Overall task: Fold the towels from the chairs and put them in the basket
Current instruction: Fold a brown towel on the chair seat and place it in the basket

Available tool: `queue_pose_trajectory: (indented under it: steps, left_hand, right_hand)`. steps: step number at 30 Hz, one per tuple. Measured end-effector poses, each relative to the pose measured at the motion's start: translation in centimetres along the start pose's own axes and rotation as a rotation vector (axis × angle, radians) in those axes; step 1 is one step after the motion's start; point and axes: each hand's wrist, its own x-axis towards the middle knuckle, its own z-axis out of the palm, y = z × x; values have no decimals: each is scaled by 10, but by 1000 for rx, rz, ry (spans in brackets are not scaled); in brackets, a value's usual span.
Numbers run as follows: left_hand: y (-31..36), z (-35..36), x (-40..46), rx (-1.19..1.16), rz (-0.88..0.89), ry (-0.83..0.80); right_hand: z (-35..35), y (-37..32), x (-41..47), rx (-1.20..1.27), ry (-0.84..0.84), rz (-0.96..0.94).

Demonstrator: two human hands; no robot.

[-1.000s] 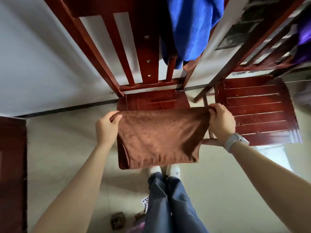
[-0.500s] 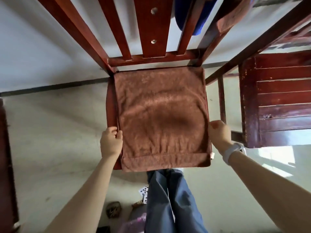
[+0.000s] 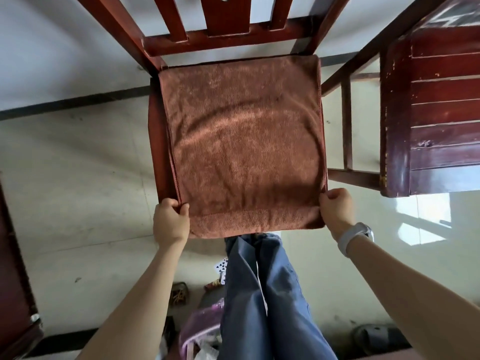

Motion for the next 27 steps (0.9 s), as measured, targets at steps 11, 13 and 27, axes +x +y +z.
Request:
queue_pose_trajectory:
  steps: [11, 13, 27]
  left_hand:
    - [-5, 6, -21, -43, -33, 71]
    - [-4, 9, -19, -103, -109, 73]
    - [-42, -16, -42, -621, -258, -165]
  right_hand:
    - [4, 2, -2, -72, -91, -7]
    - [4, 4, -2, -87, -81, 13]
    - [-20, 52, -27, 289, 22, -98]
